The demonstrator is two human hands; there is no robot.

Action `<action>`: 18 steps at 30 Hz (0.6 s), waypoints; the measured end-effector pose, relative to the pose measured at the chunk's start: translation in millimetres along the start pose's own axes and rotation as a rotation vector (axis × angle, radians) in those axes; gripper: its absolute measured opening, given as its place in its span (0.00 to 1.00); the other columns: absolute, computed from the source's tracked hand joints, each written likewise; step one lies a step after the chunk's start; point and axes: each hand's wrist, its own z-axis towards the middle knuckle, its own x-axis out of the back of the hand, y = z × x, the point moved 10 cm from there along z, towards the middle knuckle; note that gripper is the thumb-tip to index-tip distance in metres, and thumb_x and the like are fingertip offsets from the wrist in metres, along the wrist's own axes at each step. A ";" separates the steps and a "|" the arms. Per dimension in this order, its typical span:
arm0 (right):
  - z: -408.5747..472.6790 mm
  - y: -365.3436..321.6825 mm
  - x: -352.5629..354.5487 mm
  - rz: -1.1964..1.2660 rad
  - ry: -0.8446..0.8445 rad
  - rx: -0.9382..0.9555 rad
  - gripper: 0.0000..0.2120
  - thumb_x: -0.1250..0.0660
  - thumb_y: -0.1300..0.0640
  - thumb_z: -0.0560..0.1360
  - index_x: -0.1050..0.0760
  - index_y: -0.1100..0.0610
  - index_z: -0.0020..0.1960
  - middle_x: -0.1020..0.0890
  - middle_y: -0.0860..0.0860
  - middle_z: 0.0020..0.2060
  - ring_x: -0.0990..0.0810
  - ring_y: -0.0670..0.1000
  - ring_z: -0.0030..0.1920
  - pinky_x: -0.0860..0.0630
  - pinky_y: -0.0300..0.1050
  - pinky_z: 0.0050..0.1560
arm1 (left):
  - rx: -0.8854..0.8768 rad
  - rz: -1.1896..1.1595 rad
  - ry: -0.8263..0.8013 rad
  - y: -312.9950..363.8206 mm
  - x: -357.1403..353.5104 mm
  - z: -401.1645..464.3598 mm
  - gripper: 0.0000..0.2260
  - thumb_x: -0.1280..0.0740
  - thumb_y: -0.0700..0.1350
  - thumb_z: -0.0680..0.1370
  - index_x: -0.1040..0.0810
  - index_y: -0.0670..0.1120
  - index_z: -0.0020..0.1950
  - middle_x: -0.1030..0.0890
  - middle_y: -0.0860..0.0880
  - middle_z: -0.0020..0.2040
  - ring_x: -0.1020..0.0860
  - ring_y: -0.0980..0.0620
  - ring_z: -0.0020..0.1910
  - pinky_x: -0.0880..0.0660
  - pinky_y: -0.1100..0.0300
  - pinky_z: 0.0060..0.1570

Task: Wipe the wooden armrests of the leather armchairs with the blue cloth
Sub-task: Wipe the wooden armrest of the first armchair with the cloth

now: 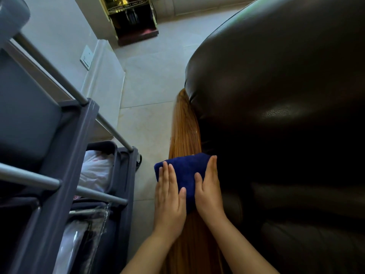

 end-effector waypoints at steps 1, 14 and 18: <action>3.8 0.8 -0.3 0.026 -0.010 0.016 0.29 0.48 0.54 0.80 0.67 0.45 0.68 0.60 0.40 0.71 0.59 0.41 0.73 0.62 0.25 0.64 | -0.001 0.012 -0.005 -1.7 -0.4 3.4 0.26 0.56 0.53 0.77 0.67 0.53 0.70 0.69 0.59 0.71 0.68 0.65 0.70 0.67 0.69 0.69; 41.6 -13.9 -1.3 -0.062 -0.011 0.214 0.26 0.51 0.52 0.80 0.64 0.42 0.70 0.62 0.38 0.71 0.63 0.40 0.73 0.66 0.23 0.64 | -0.084 0.159 0.014 3.2 -0.3 47.5 0.25 0.54 0.51 0.79 0.68 0.60 0.69 0.70 0.56 0.72 0.70 0.57 0.72 0.64 0.58 0.71; 53.8 -25.1 -2.2 -0.129 -0.033 0.294 0.25 0.50 0.55 0.81 0.60 0.44 0.71 0.61 0.40 0.71 0.64 0.41 0.72 0.67 0.22 0.63 | -0.107 0.094 0.026 4.5 2.0 59.7 0.28 0.49 0.46 0.81 0.65 0.60 0.70 0.68 0.57 0.72 0.68 0.56 0.72 0.61 0.57 0.72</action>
